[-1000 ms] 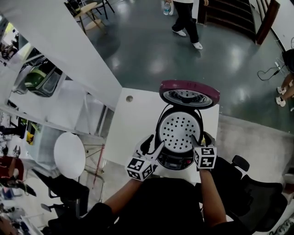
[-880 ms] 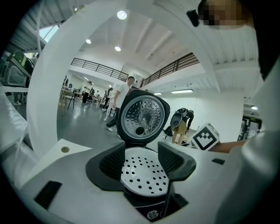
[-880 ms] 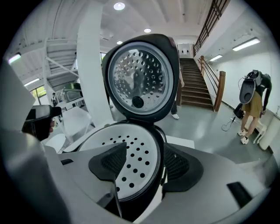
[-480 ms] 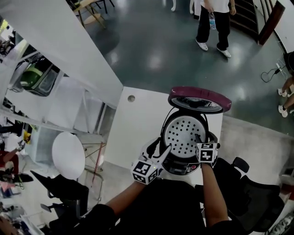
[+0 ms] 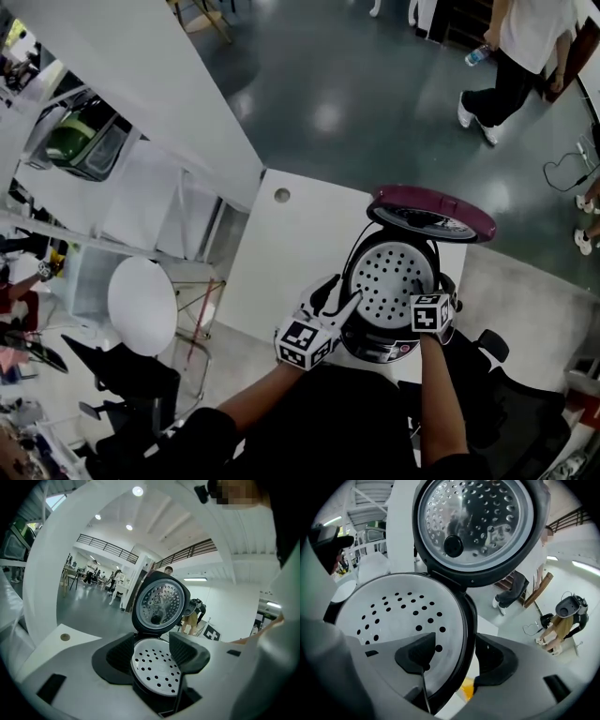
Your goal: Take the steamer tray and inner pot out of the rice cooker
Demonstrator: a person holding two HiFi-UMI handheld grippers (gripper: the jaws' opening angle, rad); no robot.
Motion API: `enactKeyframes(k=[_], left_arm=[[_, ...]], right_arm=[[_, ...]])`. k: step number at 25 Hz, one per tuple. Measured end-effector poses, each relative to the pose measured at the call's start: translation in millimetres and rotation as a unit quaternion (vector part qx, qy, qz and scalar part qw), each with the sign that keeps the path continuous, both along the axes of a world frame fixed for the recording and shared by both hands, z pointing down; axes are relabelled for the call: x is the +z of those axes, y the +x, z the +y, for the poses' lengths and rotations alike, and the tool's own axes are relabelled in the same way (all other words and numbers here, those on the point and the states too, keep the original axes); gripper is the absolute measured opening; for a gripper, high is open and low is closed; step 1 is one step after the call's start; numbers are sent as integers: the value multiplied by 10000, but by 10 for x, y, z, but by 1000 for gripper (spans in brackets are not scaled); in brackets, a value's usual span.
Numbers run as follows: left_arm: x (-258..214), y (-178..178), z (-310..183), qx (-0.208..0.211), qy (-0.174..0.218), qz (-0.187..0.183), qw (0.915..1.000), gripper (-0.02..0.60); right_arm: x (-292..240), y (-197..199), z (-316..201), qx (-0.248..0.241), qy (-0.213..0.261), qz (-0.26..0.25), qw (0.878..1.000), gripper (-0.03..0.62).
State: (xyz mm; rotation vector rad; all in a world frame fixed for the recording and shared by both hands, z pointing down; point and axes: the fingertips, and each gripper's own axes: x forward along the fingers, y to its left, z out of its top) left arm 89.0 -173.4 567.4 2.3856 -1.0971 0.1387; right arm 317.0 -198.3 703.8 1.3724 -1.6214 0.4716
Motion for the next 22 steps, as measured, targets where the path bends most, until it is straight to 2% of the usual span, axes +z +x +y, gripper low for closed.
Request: enactKeyframes(k=[4, 6, 8, 15, 19, 22], left_arm=[[-19, -76, -39, -55, -1, -5, 10000, 215], [0, -73, -57, -66, -32, 14, 10000, 215], [21, -71, -65, -54, -51, 15, 10000, 215], [6, -60, -18, -46, 24, -21, 10000, 212], [-15, -39, 60, -40, 51, -64, 10000, 209], [-53, -28, 139, -108, 73, -110, 9999, 203]], right_arm=[[14, 32, -16, -16, 110, 257, 9996, 234], [-16, 116, -38, 175, 222, 178, 9994, 162], [-35, 152, -58, 318, 280, 21, 9991, 135], [-81, 98, -43, 326, 428, -210, 9983, 112], [-253, 45, -37, 241, 719, -238, 9968, 70], [-406, 29, -49, 244, 1010, -443, 9936, 43]])
